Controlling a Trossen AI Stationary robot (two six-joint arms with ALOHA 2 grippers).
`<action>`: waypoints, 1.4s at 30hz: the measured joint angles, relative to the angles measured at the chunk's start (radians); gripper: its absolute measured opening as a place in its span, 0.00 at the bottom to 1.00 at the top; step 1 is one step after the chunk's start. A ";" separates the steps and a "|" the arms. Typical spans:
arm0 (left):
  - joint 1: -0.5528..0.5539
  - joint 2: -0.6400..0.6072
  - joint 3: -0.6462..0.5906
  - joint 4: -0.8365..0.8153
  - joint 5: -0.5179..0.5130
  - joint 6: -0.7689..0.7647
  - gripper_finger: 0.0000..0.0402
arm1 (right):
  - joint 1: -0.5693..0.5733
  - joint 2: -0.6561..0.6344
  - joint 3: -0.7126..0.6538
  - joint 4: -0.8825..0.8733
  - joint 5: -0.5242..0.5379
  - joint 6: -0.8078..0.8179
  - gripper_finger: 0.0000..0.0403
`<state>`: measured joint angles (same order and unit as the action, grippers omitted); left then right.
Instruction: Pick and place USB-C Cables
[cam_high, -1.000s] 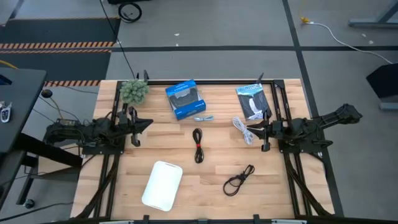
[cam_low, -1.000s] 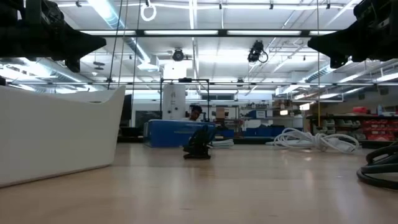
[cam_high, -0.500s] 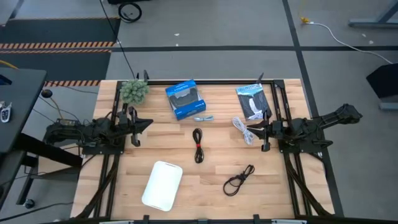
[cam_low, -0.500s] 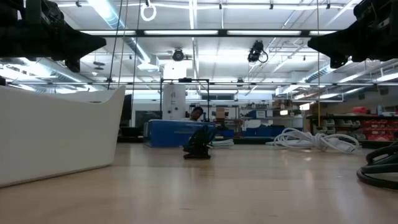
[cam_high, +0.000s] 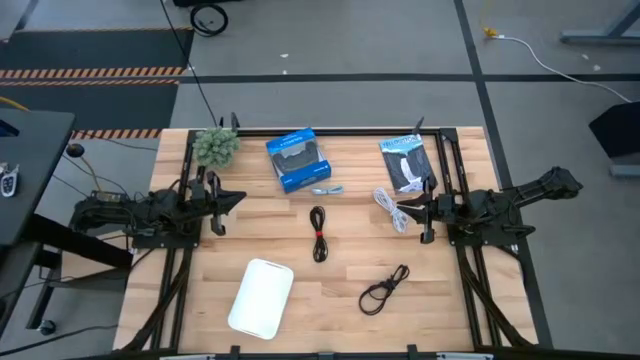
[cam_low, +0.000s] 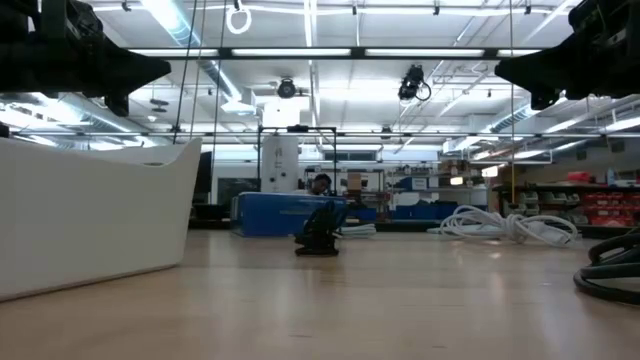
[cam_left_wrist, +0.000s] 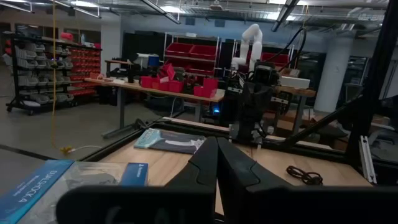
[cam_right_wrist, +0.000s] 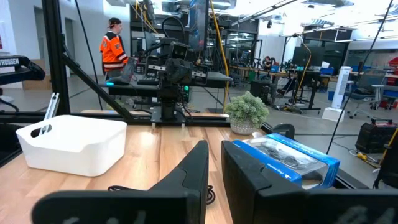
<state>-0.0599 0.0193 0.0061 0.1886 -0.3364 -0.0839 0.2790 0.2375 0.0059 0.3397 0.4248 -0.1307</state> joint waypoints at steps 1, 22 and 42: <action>0.000 0.000 0.000 0.000 0.000 0.000 0.02 | 0.000 0.000 0.000 0.000 0.000 0.000 0.12; -0.003 0.000 0.000 -0.011 0.029 -0.242 0.02 | 0.000 0.000 0.000 0.000 0.000 0.000 0.12; -0.003 0.001 0.000 0.187 0.106 -0.140 0.02 | 0.000 0.000 0.000 0.003 0.000 0.000 0.12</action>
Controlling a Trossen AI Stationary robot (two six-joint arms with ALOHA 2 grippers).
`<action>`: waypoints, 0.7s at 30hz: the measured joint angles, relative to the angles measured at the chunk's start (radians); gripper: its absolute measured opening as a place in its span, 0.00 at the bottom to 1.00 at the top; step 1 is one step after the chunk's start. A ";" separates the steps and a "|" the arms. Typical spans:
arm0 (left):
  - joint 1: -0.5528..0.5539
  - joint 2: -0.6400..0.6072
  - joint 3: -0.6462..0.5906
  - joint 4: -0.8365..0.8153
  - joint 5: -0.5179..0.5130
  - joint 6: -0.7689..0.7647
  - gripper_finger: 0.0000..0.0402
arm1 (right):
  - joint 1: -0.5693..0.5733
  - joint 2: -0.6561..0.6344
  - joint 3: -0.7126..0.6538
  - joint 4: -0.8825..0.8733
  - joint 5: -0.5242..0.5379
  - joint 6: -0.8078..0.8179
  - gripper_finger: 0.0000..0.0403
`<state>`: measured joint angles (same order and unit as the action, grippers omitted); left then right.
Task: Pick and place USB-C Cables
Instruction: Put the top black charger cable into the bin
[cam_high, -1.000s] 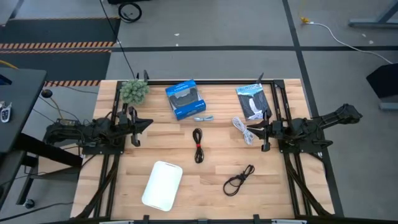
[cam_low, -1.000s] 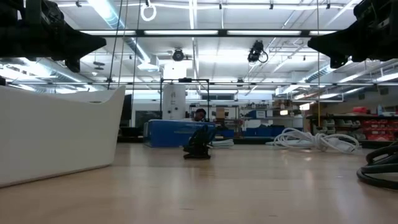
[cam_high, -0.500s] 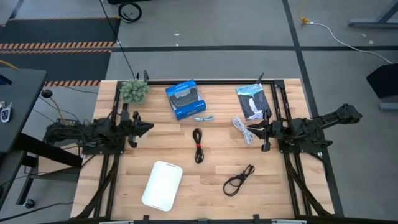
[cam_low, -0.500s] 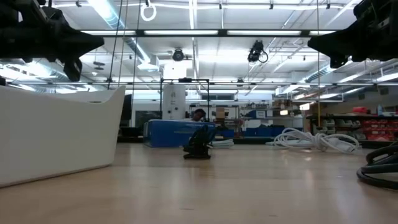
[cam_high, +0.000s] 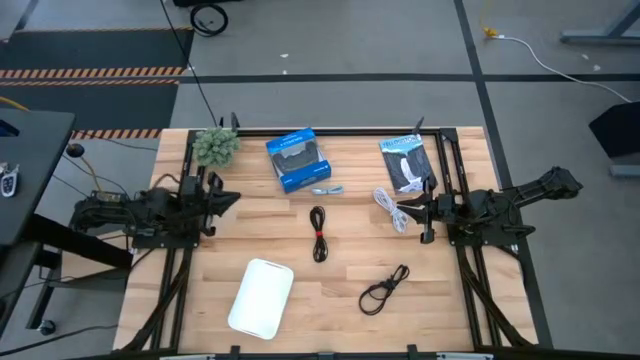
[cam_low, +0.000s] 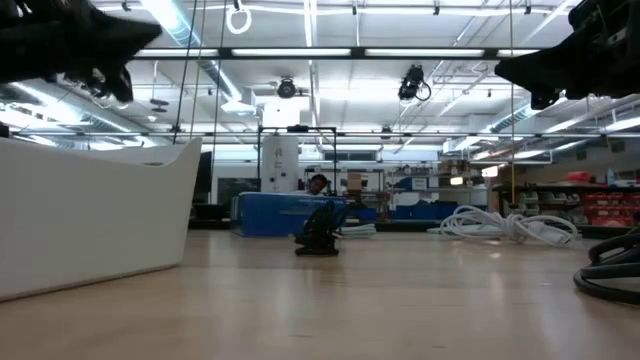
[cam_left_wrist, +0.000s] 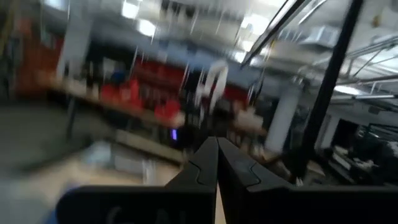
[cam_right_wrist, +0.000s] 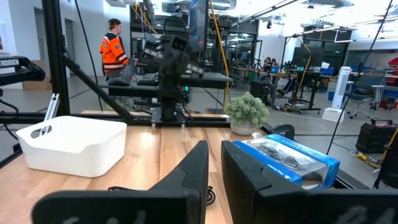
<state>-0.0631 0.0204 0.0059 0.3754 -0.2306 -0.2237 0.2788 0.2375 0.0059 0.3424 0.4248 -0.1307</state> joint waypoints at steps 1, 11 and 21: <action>0.000 0.000 0.000 0.043 0.002 0.043 0.02 | 0.000 0.000 0.000 0.000 0.000 0.000 0.12; 0.000 0.131 0.000 0.227 0.082 0.129 0.02 | 0.000 0.000 0.000 0.000 0.000 0.000 0.12; 0.000 0.477 0.000 0.272 0.074 -0.007 0.02 | 0.000 0.000 0.000 0.000 0.000 0.000 0.12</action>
<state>-0.0628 0.4971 0.0063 0.6471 -0.1571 -0.2309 0.2790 0.2374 0.0059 0.3424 0.4248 -0.1307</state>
